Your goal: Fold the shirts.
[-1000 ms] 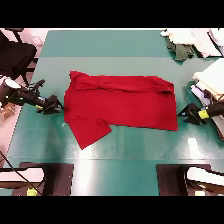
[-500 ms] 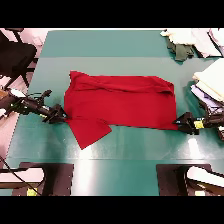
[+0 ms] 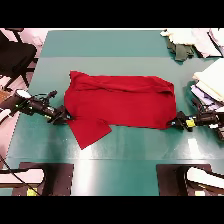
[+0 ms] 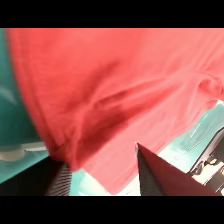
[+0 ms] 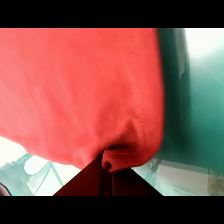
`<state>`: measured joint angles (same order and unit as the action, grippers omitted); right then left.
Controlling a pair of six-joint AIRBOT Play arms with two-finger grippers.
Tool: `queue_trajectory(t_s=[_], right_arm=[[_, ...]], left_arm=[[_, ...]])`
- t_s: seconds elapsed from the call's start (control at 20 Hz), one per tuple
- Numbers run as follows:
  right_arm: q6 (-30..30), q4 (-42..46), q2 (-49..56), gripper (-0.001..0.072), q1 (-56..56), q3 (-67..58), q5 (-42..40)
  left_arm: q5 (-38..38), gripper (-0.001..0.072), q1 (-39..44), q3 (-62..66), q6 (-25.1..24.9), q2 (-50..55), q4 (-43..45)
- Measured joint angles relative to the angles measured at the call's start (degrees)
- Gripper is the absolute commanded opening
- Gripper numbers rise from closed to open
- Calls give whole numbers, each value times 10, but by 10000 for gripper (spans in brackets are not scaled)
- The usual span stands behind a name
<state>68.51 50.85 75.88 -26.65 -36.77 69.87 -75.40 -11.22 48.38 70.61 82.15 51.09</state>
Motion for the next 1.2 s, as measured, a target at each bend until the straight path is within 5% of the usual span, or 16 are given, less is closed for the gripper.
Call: queue_trajectory(t_s=[0.4,0.55,0.65,1.2], right_arm=[[-1,-4,0,22,9,0,-10],[-1,-4,0,21,9,0,-11],[-2,-4,0,22,9,0,-11],[-2,-32,-118,20,-11,-18,-55]], left_arm=[[41,396,42,-101,16,-72,11],[79,287,45,-133,19,-107,8],[104,44,54,-149,17,-118,-1],[201,30,103,-26,42,-198,-18]])
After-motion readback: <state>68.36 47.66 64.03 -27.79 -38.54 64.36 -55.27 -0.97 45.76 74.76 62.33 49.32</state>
